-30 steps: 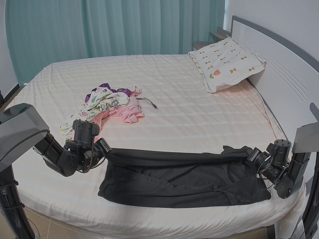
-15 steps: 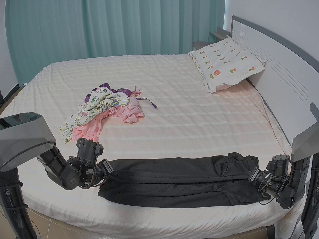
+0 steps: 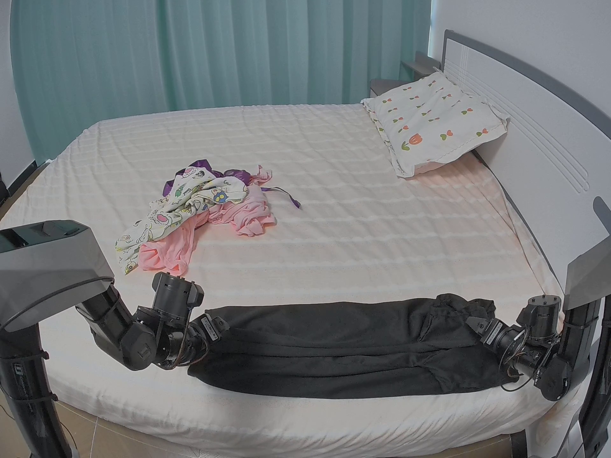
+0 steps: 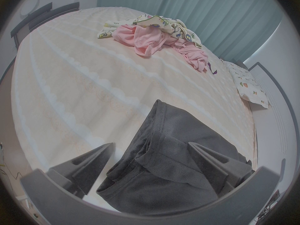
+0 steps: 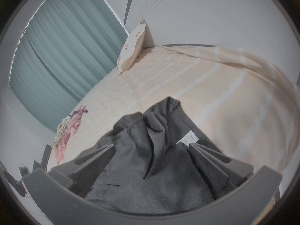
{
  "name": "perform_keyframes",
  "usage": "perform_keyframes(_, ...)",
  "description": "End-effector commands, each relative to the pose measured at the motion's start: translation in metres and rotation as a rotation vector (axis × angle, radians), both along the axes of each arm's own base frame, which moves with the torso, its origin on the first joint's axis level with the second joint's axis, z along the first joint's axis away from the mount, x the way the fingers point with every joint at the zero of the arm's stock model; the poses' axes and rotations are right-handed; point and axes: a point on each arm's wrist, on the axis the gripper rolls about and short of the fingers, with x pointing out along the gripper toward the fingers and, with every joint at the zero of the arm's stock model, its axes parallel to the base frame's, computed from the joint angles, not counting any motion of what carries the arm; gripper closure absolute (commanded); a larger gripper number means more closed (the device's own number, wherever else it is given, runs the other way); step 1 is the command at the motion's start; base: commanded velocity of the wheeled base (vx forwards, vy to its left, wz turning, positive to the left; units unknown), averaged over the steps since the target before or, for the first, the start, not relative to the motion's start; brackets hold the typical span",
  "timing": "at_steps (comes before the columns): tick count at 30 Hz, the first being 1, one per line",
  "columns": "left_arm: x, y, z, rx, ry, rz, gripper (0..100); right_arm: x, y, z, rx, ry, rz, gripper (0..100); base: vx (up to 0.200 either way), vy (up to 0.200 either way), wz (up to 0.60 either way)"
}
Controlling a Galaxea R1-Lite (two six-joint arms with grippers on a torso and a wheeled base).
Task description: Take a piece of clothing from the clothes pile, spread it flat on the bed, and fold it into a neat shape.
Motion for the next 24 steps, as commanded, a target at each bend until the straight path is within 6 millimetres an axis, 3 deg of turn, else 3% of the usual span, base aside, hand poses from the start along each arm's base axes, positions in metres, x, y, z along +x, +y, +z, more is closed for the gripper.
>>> perform_keyframes(1,-0.005,0.007,0.016,-0.024,-0.035,0.027,0,-0.006,-0.007,0.032,0.039,-0.122,-0.043,0,0.0,0.0,0.0)
perform_keyframes(5,-0.009,0.013,0.034,-0.093,-0.074,0.061,0,-0.006,-0.013,0.048,0.041,-0.197,-0.066,0,0.0,0.0,0.0)
perform_keyframes(10,-0.011,0.019,0.051,-0.208,-0.101,0.102,0,-0.003,-0.009,0.049,0.05,-0.207,-0.034,0,0.0,0.0,0.0)
perform_keyframes(24,-0.007,0.018,0.039,-0.435,-0.059,0.134,0,0.057,0.002,0.001,-0.017,-0.176,0.087,0,0.0,0.0,0.0)
